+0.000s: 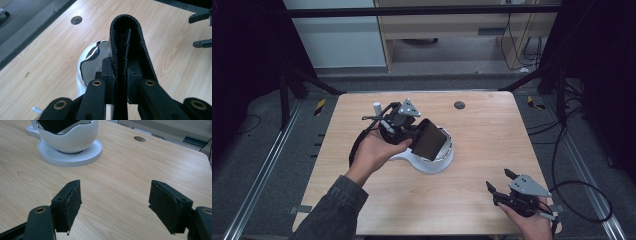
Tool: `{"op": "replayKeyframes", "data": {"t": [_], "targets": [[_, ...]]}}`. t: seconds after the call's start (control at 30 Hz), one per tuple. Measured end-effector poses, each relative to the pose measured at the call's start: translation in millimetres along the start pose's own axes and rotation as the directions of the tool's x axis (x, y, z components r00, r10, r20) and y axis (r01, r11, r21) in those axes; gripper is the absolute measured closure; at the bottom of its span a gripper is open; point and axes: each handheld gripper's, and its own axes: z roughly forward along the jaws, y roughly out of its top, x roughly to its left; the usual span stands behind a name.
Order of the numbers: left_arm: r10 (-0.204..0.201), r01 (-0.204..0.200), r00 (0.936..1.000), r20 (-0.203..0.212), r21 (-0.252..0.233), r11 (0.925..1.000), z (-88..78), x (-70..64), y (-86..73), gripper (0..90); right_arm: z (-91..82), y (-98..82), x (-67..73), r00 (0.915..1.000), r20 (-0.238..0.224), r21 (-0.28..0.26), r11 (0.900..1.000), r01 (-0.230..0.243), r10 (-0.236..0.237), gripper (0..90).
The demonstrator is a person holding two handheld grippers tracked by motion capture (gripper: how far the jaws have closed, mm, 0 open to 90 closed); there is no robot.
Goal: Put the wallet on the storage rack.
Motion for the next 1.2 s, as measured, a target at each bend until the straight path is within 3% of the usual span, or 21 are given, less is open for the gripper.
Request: {"op": "replayKeyframes", "data": {"t": [0.5,0.83,1.13,1.2], "targets": [[-0.009,0.009,0.9999,0.014,0.05,0.9987,22.1,0.7,3.4,80.5,0.9,-1.2,-0.6,1.0,-0.006,0.009,1.0,0.001,-0.001,25.8],[-0.02,0.018,0.9995,0.025,0.059,0.9981,36.0,1.4,6.2,80.4,0.4,-2.0,-2.6,1.0,-0.006,0.012,1.0,-0.004,0.004,25.8],[-0.055,0.054,0.9983,0.02,0.06,0.9968,41.7,8.3,7.9,79.9,0.5,-2.0,-2.6,0.9999,-0.008,0.014,1.0,-0.006,0.006,25.7],[-0.078,0.078,0.9969,0.007,0.051,0.9957,42.8,10.4,7.6,79.3,0.5,-2.1,-2.6,0.9999,-0.01,0.016,1.0,-0.009,0.009,25.6]]}}
